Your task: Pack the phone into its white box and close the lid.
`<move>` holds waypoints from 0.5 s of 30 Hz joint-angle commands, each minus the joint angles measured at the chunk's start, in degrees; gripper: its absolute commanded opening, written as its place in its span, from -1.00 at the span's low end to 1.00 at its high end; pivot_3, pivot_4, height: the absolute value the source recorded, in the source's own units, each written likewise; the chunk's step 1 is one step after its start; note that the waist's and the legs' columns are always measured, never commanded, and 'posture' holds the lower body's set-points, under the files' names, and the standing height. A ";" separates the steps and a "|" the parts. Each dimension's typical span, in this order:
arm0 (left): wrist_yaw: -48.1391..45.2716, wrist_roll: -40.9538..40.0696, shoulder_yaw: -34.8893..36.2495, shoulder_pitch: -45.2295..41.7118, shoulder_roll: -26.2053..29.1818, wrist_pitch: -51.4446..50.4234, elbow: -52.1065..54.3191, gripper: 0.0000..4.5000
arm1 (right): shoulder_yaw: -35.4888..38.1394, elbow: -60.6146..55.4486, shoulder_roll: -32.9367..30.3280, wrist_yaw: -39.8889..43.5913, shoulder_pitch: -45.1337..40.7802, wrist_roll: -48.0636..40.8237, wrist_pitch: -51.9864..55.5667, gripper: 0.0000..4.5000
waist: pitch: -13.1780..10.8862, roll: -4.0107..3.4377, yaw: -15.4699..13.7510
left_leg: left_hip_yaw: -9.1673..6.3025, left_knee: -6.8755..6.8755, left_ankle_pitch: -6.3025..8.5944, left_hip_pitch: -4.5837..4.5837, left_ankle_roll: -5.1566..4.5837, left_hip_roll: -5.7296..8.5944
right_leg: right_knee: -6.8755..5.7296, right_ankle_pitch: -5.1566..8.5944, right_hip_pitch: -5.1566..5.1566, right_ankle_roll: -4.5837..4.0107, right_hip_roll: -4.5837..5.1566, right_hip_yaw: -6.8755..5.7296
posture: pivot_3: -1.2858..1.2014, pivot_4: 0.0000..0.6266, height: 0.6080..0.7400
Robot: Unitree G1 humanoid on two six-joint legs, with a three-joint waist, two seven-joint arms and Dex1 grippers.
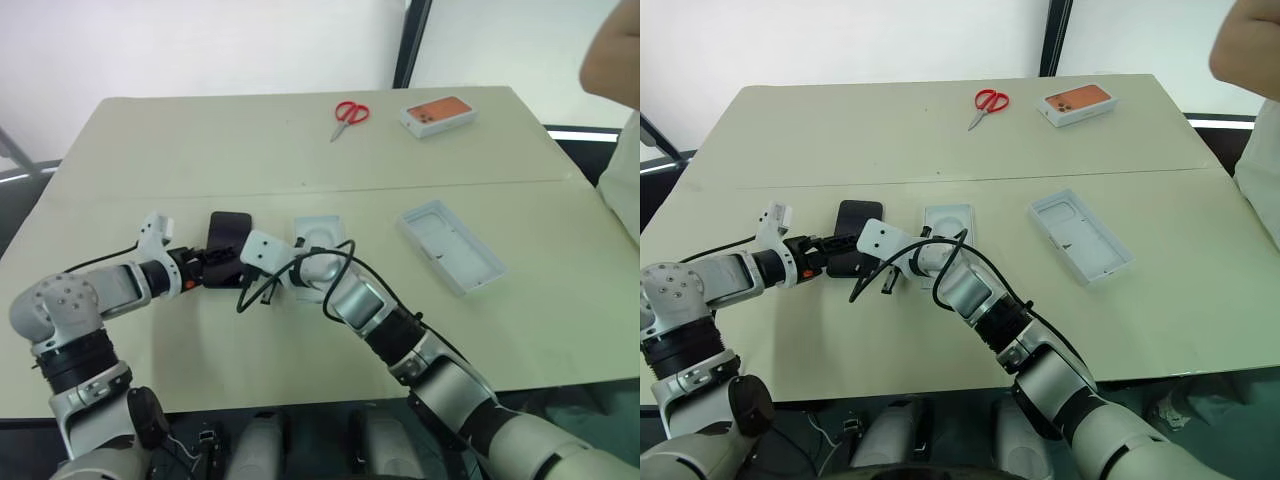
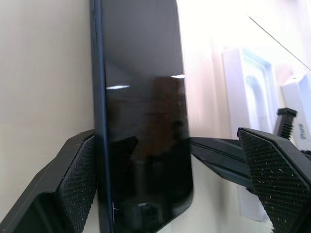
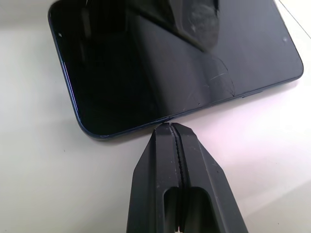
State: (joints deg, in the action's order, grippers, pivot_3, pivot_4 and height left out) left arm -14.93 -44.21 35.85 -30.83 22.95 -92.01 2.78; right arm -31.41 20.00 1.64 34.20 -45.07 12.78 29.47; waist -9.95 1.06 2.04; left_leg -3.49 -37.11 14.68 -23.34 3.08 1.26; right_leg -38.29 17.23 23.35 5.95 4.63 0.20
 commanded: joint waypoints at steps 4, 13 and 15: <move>-1.19 -1.83 0.88 -1.24 -0.13 -0.49 0.45 0.99 | -0.39 -1.16 0.82 0.23 0.43 0.00 -0.64 -1.00 | 0.00 0.00 0.12 | 0.00 0.00 0.00 0.00 0.00 0.00 | 0.00 0.00 0.01 0.00 -0.01 0.00 | 0.03 -0.52 1.00; -0.93 -1.34 1.75 -1.17 0.25 -0.49 0.77 0.99 | -0.58 -1.82 0.57 0.46 0.88 0.12 -0.38 -1.00 | 0.00 0.00 0.18 | 0.00 0.01 0.00 0.00 0.00 -0.01 | 0.00 0.00 0.01 0.00 -0.01 0.00 | 0.03 -0.52 1.00; -0.87 -1.32 2.01 -1.13 0.24 -0.49 0.90 0.75 | -0.61 -1.84 0.55 0.48 0.88 0.17 -0.39 -1.00 | 0.00 0.00 0.22 | 0.00 0.01 0.00 0.00 0.00 -0.01 | 0.00 0.00 0.01 0.00 -0.01 0.00 | 0.03 -0.52 1.00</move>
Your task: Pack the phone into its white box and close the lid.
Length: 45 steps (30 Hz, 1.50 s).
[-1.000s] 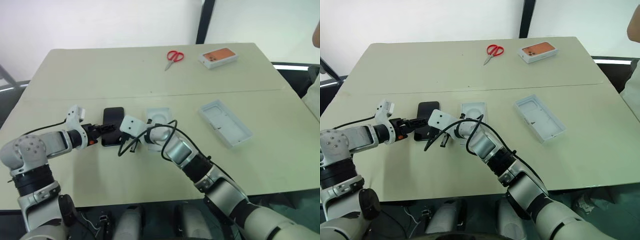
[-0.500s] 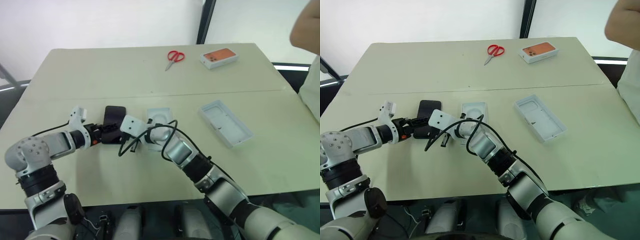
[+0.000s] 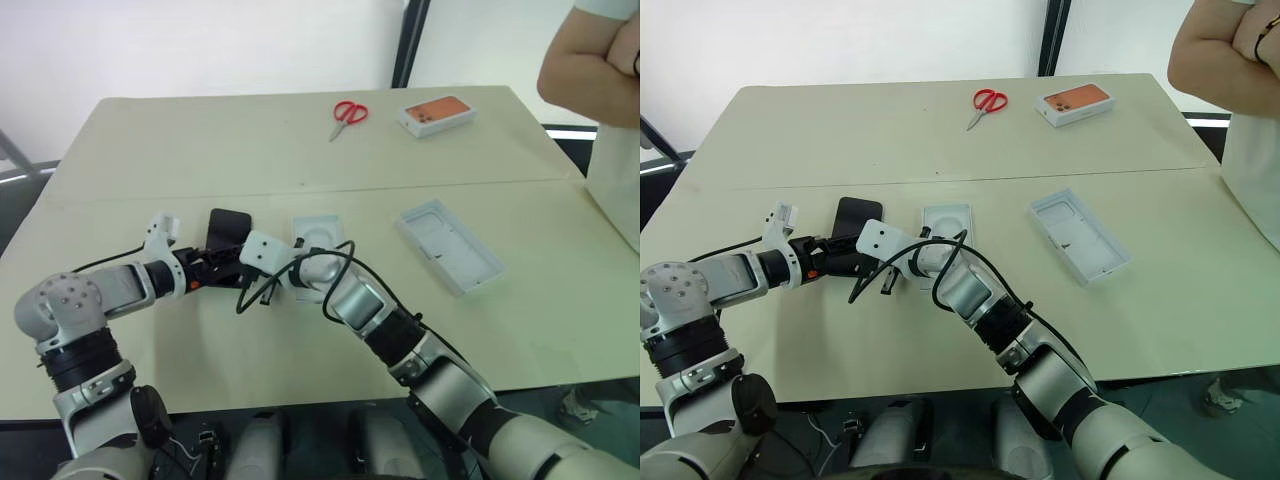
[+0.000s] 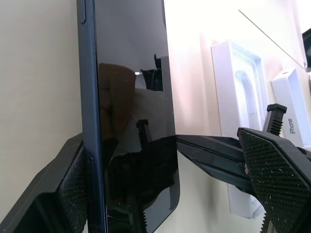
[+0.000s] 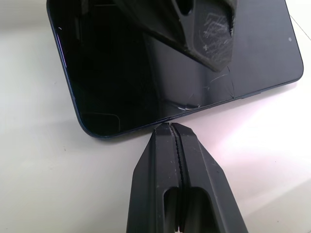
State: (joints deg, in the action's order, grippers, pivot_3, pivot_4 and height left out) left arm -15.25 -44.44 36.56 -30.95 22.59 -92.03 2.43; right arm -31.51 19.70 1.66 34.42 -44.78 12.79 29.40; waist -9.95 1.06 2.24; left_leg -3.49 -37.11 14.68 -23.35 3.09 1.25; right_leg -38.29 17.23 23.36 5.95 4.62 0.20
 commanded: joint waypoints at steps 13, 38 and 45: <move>0.44 -1.24 3.62 -0.75 0.17 -0.47 1.77 -0.03 | -0.58 -1.12 0.44 0.42 0.33 0.34 -0.73 -1.00 | 0.00 0.00 0.13 | 0.00 0.01 0.00 0.00 0.00 -0.01 | 0.00 0.00 0.01 0.00 -0.01 0.00 | 0.03 -0.52 1.00; 1.52 -2.71 4.79 -0.67 -0.38 -0.47 1.90 -0.99 | -0.64 -1.84 0.03 0.62 0.46 1.02 -0.81 -1.00 | 0.00 0.01 0.18 | 0.00 0.02 0.00 -0.01 0.01 -0.03 | 0.01 0.00 0.02 0.00 -0.02 0.00 | 0.03 -0.52 1.00; 2.48 -4.52 7.36 -1.68 -1.41 -0.47 1.76 -0.99 | 0.23 -4.13 -1.18 0.14 -0.58 1.72 -0.64 -1.00 | 0.00 0.02 0.16 | 0.00 0.01 0.00 -0.01 0.01 -0.03 | 0.01 0.00 0.03 0.00 -0.02 0.00 | 0.03 -0.52 1.00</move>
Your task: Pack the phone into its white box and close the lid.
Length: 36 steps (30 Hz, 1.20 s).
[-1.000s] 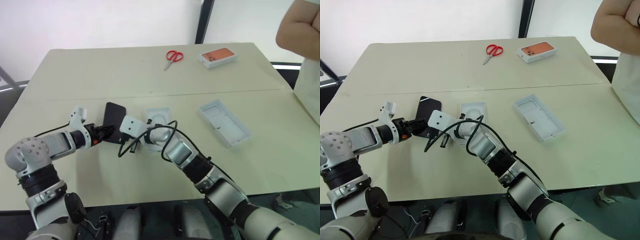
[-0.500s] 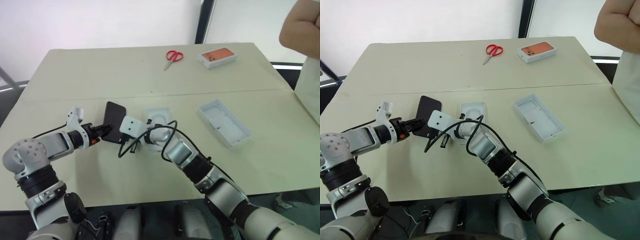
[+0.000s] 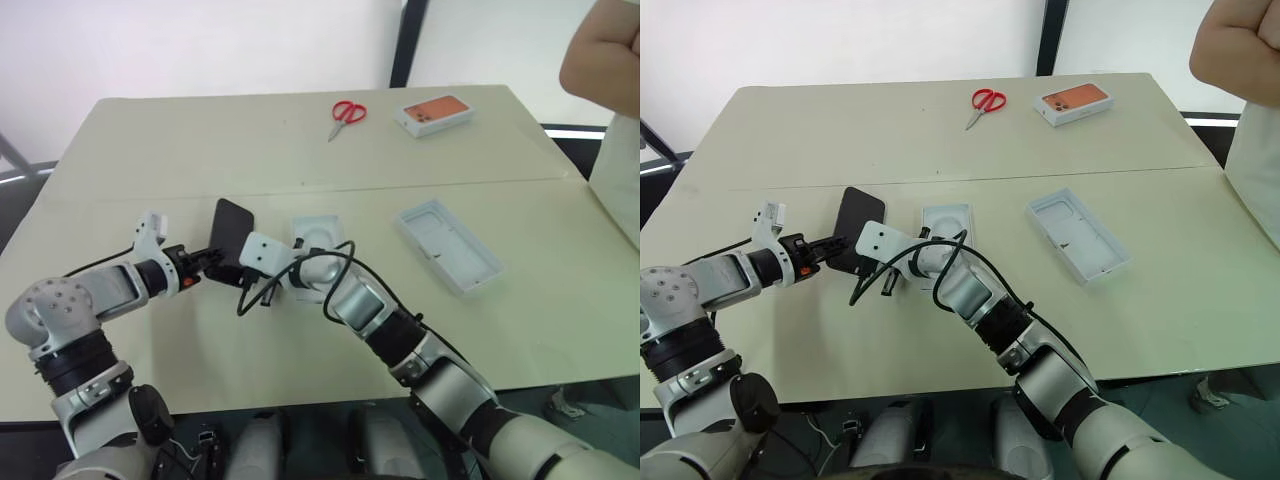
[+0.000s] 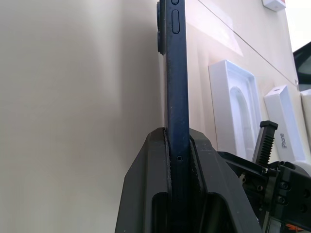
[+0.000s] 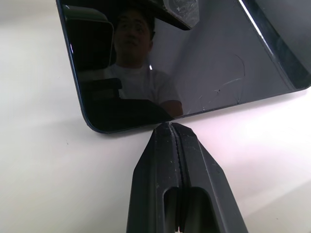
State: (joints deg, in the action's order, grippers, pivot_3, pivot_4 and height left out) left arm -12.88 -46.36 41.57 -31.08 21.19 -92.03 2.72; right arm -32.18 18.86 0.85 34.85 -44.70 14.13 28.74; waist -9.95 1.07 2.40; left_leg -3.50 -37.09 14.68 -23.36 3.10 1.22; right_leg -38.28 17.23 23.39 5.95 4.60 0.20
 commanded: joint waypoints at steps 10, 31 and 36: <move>3.68 -8.25 6.58 -3.83 -2.37 -0.47 0.91 -0.99 | 4.65 -15.84 -6.29 3.03 -0.27 -1.01 6.07 -1.00 | -0.01 0.02 -0.05 | 0.00 0.00 0.00 -0.05 0.00 0.00 | 0.01 0.00 0.04 0.00 0.00 0.00 | 0.03 -0.52 1.00; 30.19 -32.46 2.68 0.34 -26.27 1.84 5.54 -0.99 | 15.06 -37.82 -30.09 11.76 11.07 -9.30 11.81 -1.00 | -0.08 0.14 -1.60 | 0.07 -0.06 0.02 -0.06 -0.05 0.03 | 0.07 -0.01 -0.02 0.01 -0.02 0.01 | 0.03 -0.52 1.00; 35.81 -38.75 -2.62 3.37 -25.39 6.75 5.01 -0.99 | 15.79 -37.69 -31.94 11.09 11.95 -9.95 11.85 -1.00 | -0.08 0.14 -1.74 | 0.06 -0.09 0.02 -0.06 -0.05 0.03 | 0.08 -0.01 -0.04 0.01 0.00 0.02 | 0.03 -0.52 1.00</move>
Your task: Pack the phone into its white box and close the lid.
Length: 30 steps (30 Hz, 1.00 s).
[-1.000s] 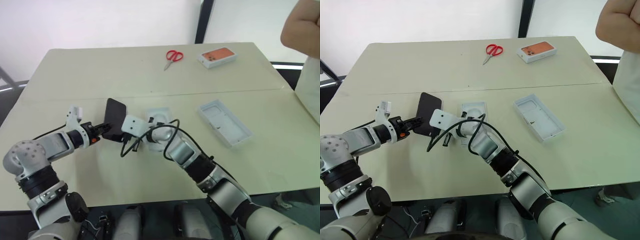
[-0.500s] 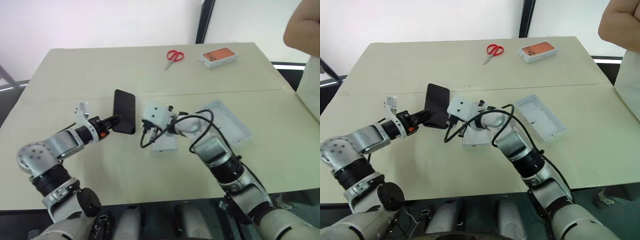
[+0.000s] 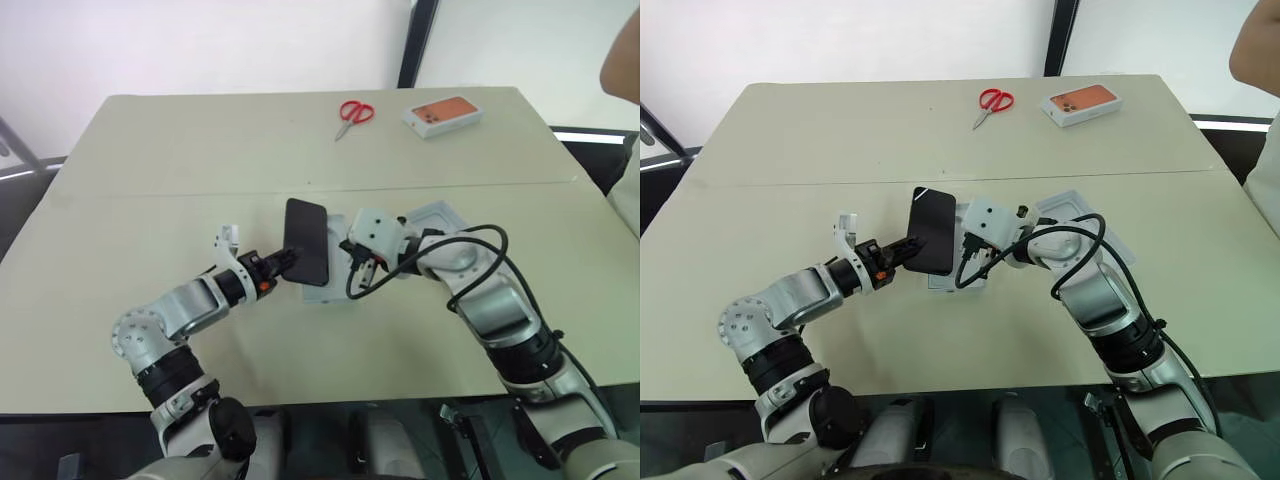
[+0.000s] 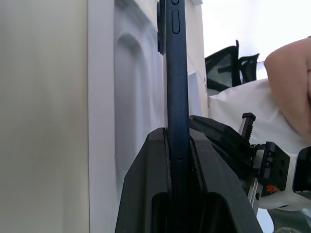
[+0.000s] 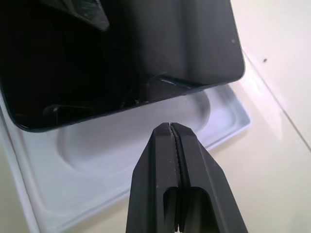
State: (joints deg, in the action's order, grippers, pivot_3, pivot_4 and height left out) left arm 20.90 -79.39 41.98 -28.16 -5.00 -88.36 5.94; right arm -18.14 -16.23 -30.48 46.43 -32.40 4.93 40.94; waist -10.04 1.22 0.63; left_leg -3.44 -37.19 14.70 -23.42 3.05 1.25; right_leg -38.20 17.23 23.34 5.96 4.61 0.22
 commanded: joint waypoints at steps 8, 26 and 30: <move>8.24 -15.44 -13.92 4.54 5.33 13.17 0.74 -0.99 | 1.86 -1.97 -1.44 -1.39 -0.14 -1.11 -0.50 -1.00 | 0.00 0.00 -0.04 | 0.00 -0.02 0.00 0.00 0.01 0.01 | 0.00 0.00 -0.01 0.00 0.01 0.01 | 0.03 -0.52 1.00; 11.84 -22.93 -30.02 7.25 11.57 27.62 -0.82 -0.99 | 1.84 -1.61 -1.93 -3.03 -0.01 -1.60 -0.22 -1.00 | 0.00 0.00 -0.05 | 0.00 -0.04 -0.01 0.00 -0.01 0.06 | 0.02 0.01 -0.05 -0.01 0.00 0.01 | 0.03 -0.52 1.00; 11.47 -23.57 -31.36 7.46 12.87 29.29 -1.01 -0.99 | 1.74 -1.49 -1.92 -3.23 -0.06 -1.64 -0.28 -1.00 | 0.00 0.00 -0.05 | -0.01 -0.04 -0.01 0.00 -0.01 0.05 | 0.02 0.01 -0.05 -0.01 -0.01 0.01 | 0.03 -0.52 1.00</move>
State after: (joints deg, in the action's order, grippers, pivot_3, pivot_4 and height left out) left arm 33.02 -101.00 11.05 -20.76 7.63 -59.92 4.07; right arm -17.48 -16.22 -32.12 43.56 -32.01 3.65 40.94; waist -10.03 1.21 0.58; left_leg -3.44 -37.23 14.69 -23.42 3.04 1.31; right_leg -38.18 17.23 23.29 5.95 4.60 0.23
